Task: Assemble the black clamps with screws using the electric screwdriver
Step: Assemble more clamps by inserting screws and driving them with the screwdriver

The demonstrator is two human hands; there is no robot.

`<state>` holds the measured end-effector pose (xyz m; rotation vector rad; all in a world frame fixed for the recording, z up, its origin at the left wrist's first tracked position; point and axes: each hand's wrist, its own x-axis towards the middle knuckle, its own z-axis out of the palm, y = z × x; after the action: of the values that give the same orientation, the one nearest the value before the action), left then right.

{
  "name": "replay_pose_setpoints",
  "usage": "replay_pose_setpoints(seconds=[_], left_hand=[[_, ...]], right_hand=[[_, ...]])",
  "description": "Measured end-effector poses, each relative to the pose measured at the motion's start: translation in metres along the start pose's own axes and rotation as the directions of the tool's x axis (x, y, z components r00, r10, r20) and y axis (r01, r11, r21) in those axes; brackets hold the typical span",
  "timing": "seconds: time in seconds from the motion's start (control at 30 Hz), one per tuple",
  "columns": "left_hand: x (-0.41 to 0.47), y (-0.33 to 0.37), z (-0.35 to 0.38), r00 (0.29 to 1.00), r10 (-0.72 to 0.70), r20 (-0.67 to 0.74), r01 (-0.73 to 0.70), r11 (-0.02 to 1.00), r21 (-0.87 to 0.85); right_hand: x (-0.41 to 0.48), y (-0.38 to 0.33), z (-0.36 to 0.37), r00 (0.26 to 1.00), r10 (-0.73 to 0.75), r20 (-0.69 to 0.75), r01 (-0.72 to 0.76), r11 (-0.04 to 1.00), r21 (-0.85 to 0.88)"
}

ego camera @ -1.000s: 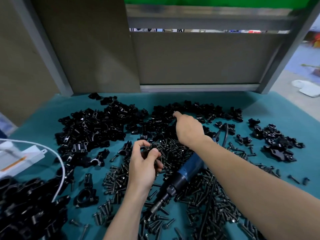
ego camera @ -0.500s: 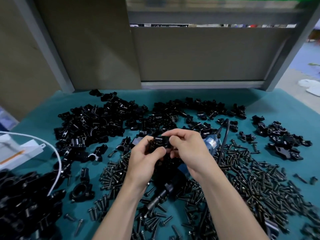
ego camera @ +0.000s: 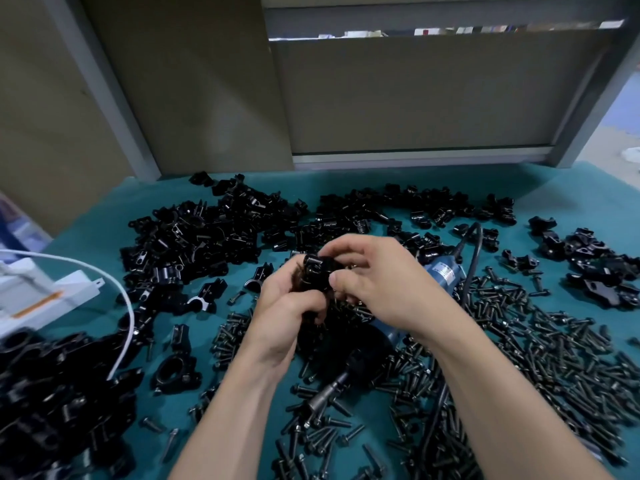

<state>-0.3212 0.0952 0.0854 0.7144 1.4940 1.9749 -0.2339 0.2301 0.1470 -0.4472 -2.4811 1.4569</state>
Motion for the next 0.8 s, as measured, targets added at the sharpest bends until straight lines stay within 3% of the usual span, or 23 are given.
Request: replay_pose_setpoints(seconds=[0.13,0.27,0.33,0.47,0.53,0.63,0.8], left_hand=[[-0.001,-0.002,0.000,0.999,-0.034,-0.041,0.032,0.999,-0.031],[-0.001,-0.002,0.001,1.000,0.006,-0.025,-0.006,1.000,-0.006],[-0.001,-0.003,0.003,0.996,0.039,-0.082,-0.035,0.998,0.052],[-0.002,-0.012,0.006,0.911,0.229,-0.344,-0.059,0.896,0.440],[-0.005,-0.013,0.008,0.856,0.319,-0.407,-0.056,0.839,0.541],[-0.003,-0.012,0.008,0.845,0.307,-0.438,-0.064,0.871,0.487],[0.003,-0.010,0.005,0.871,0.139,-0.471,-0.017,0.967,0.253]], right_hand=[[0.001,0.008,0.001,1.000,-0.025,0.012,0.025,0.999,0.033],[0.003,0.015,0.002,1.000,0.004,-0.015,0.000,0.971,0.239],[0.004,0.019,0.003,0.998,0.050,-0.039,-0.034,0.944,0.329],[0.005,0.022,0.004,0.985,0.166,-0.052,-0.107,0.814,0.572],[0.005,0.023,0.004,0.981,0.195,-0.023,-0.137,0.766,0.628],[0.007,0.025,0.004,0.979,0.204,0.009,-0.157,0.723,0.672],[0.007,0.027,0.003,0.983,0.181,0.002,-0.134,0.719,0.682]])
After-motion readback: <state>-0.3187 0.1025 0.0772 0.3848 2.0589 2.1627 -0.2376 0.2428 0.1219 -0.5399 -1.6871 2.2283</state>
